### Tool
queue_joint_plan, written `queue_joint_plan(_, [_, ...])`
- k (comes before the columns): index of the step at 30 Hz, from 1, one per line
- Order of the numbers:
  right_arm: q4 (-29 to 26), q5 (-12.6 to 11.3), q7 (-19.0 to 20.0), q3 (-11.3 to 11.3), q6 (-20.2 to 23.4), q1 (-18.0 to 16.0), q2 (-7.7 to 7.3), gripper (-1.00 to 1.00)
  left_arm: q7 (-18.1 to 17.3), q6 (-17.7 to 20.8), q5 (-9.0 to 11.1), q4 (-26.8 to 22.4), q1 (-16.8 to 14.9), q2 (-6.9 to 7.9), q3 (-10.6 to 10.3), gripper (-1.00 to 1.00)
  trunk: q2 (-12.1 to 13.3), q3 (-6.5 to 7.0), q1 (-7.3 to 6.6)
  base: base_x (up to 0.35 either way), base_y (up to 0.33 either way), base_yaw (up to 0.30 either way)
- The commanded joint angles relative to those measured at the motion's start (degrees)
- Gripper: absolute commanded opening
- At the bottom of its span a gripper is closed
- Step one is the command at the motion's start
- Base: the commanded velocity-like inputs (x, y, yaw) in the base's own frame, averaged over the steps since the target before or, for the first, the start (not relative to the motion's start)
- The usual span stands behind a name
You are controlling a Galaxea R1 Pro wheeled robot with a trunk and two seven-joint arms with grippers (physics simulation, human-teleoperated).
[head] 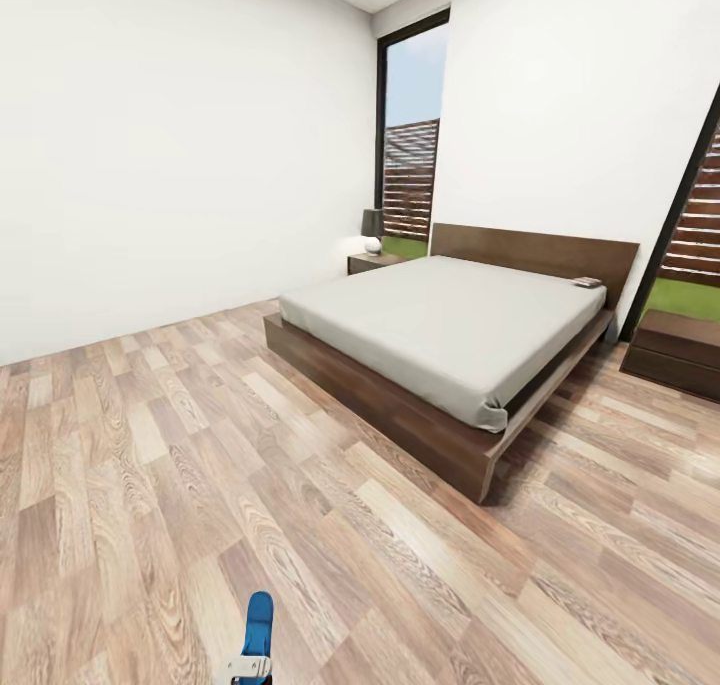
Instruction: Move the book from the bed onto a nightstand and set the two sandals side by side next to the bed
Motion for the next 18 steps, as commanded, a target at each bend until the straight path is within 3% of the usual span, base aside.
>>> queue_joint_plan(1, [0.02,-0.42,0.25,-0.11,0.28,-0.03,-0.01,1.00,-0.45,-0.05,0.17,0.05,-0.03,-0.03,0.35,-1.00,-0.02,-0.05,-0.01,0.000,0.000,0.018])
queue_joint_plan(18, [-0.38,-0.33,0.27,-0.19,0.20,-0.03,-0.09,1.00,-0.65,-0.04,0.34,-0.06,-0.03,-0.01,0.38,-1.00,-0.02,-0.05,-0.01,0.000,0.000,0.002])
